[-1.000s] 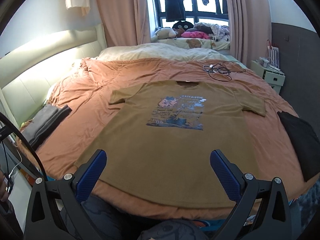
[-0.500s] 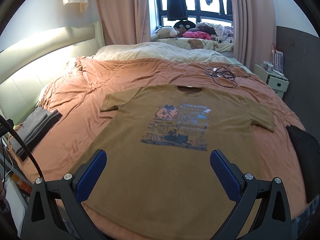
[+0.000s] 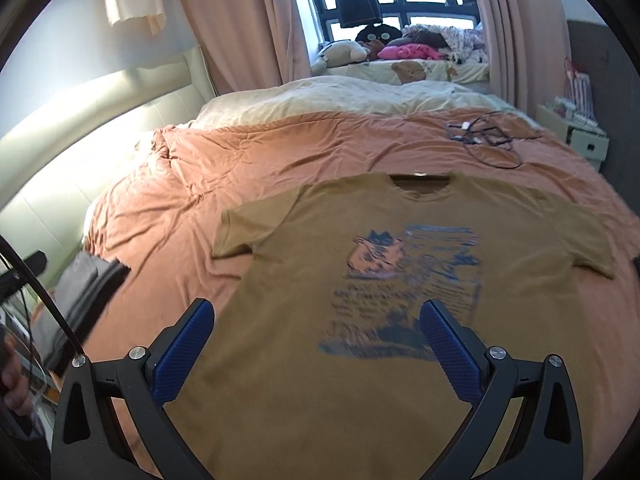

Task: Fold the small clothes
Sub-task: 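Move the left tool down to the side edge of the khaki T-shirt, then close the left tool on the shirt's side edge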

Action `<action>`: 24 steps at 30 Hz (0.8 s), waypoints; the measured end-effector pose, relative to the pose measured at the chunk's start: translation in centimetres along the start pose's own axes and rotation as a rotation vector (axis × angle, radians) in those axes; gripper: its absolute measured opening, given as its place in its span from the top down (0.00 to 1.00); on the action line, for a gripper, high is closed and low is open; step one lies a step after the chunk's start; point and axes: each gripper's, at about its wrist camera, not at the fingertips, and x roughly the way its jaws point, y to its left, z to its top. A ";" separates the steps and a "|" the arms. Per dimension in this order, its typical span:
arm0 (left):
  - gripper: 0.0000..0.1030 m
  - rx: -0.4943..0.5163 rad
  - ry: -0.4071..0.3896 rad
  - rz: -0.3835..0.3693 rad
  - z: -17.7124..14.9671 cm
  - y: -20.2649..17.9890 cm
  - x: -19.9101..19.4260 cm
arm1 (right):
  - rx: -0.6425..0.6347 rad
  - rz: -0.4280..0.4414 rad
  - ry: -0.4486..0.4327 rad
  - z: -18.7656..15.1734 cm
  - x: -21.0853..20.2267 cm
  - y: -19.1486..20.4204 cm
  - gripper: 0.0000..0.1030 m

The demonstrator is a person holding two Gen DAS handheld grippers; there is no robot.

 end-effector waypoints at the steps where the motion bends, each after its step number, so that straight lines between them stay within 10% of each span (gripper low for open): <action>1: 0.15 -0.001 0.006 0.004 0.4 0.3 0.8 | -0.004 0.003 0.006 0.6 1.0 0.0 0.06; 24: 0.45 -0.190 0.308 -0.024 5.2 7.2 26.8 | 0.031 0.118 0.260 10.7 25.5 -0.8 0.51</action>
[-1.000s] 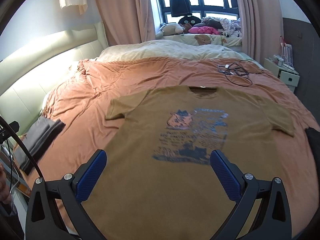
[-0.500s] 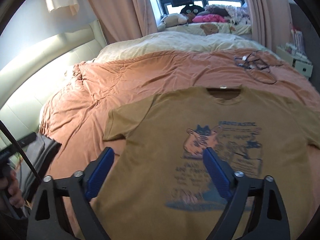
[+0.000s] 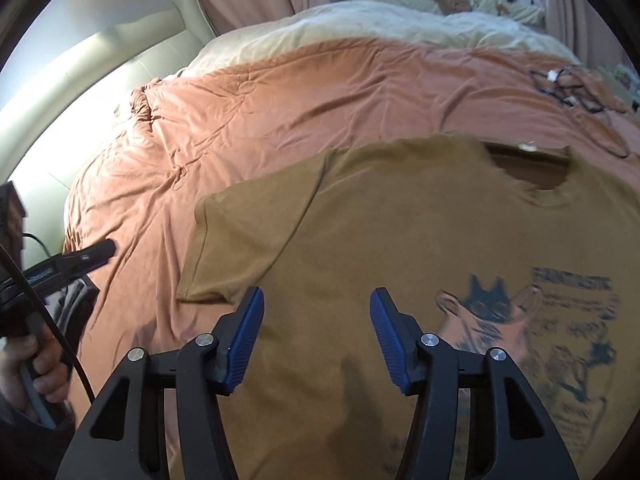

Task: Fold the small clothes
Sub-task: 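Close the left tool on the shirt's side edge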

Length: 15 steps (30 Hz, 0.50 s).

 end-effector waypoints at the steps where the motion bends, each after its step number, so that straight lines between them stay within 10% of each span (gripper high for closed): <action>1: 0.46 -0.002 0.013 -0.002 0.2 0.0 1.1 | 0.009 0.020 0.015 0.5 0.9 -0.2 0.54; 15: 0.63 -0.039 0.119 0.035 1.3 1.8 10.6 | 0.089 0.170 0.113 3.2 8.8 -1.9 0.71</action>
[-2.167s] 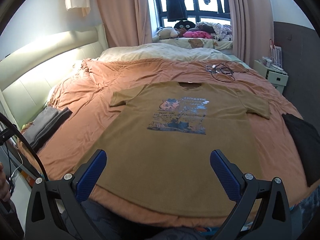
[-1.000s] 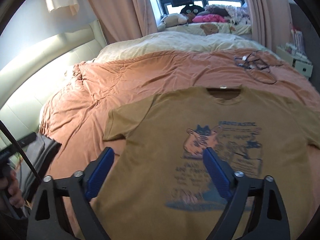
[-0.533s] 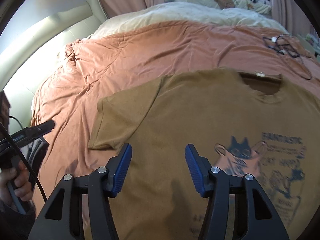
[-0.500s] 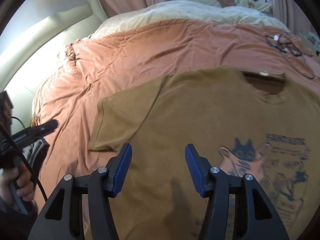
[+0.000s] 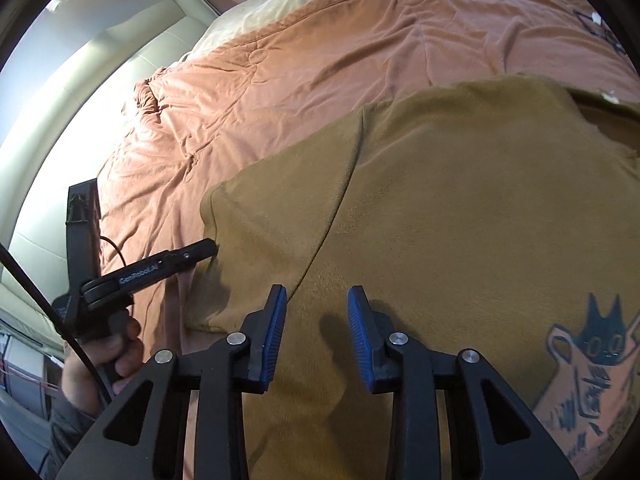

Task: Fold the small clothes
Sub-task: 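Close the left tool on the shirt's side edge, then lift the side edge with the left tool, fold it toward the shirt center, release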

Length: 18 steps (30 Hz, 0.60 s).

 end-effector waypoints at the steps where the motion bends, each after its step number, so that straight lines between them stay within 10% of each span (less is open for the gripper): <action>1: 0.68 -0.004 0.001 -0.012 0.1 -0.1 0.0 | 0.005 0.002 0.003 0.1 0.3 0.0 0.71; 7: 0.96 -0.002 0.023 -0.022 0.8 -0.7 0.3 | 0.108 0.074 0.025 0.0 1.3 -1.7 0.79; 18: 0.97 0.036 -0.060 -0.075 2.4 -3.5 -5.3 | 0.175 0.108 0.055 0.1 2.2 -3.1 0.85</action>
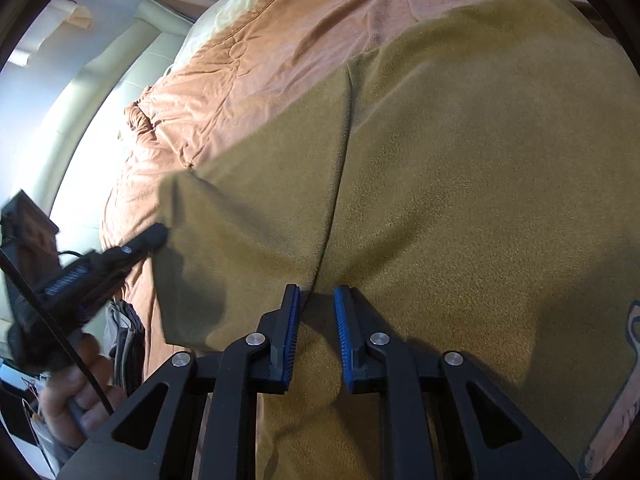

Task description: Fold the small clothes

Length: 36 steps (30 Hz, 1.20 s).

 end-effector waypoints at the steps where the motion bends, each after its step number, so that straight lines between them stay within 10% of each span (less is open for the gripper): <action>1: 0.97 0.003 -0.005 -0.015 0.1 -0.4 -0.5 | 0.006 -0.003 0.001 -0.1 -0.3 0.0 0.85; 7: 0.97 0.072 -0.018 -0.051 0.8 -4.7 -2.2 | 0.022 0.008 -0.023 -1.0 -3.4 -0.2 0.82; 12: 0.97 0.143 -0.005 -0.142 0.2 -9.3 -2.8 | 0.010 -0.035 -0.071 -2.1 -6.9 -0.4 0.48; 21: 0.97 0.254 0.086 -0.311 -2.6 -17.0 -0.3 | 0.037 -0.101 -0.148 -3.4 -12.9 -2.5 0.47; 24: 0.69 0.293 0.130 -0.328 -3.7 -18.5 0.5 | 0.058 -0.124 -0.141 -3.8 -13.4 -3.7 0.47; 26: 0.51 0.303 0.112 -0.313 -4.2 -18.5 0.5 | 0.065 -0.131 -0.135 -4.0 -13.7 -4.2 0.47; 36: 0.50 0.260 0.126 -0.074 -5.3 -12.2 2.7 | -0.105 -0.252 -0.088 -3.4 -11.6 -1.5 0.47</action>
